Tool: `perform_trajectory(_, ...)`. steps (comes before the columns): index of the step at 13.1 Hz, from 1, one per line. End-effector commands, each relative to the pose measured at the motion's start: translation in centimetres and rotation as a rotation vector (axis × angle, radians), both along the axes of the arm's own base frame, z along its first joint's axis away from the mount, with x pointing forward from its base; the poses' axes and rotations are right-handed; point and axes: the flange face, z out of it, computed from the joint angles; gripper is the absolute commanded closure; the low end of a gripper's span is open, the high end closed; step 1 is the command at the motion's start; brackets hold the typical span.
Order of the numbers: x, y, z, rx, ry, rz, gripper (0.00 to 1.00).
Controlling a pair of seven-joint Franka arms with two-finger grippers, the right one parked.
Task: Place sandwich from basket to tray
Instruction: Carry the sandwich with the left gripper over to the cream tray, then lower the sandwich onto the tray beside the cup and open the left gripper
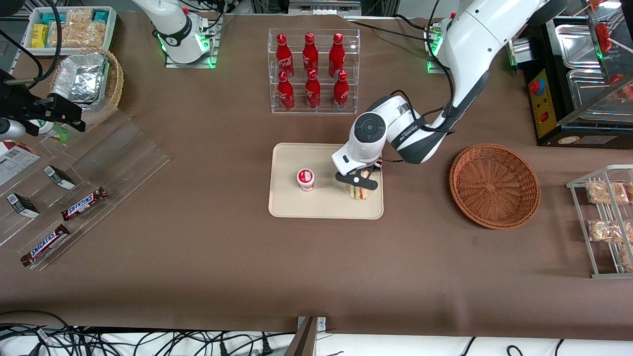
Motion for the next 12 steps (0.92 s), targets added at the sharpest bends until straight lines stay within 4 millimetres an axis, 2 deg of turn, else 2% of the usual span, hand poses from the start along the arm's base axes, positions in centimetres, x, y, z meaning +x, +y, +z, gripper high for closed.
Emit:
perform_trajectory(1,0.2,-0.5,0.4,0.015,-0.022,0.021,0.49)
perform_trajectory(3,0.4,-0.3,1.0,0.019,-0.026,0.026,0.4)
perform_trajectory(5,0.8,0.0,2.6,0.017,-0.041,0.039,0.28)
perform_trajectory(7,1.3,0.5,4.7,0.033,-0.048,0.049,0.23)
perform_trajectory(10,1.7,0.8,7.5,0.002,-0.059,0.09,0.06)
perform_trajectory(12,2.1,1.3,9.1,-0.009,-0.072,0.112,0.03)
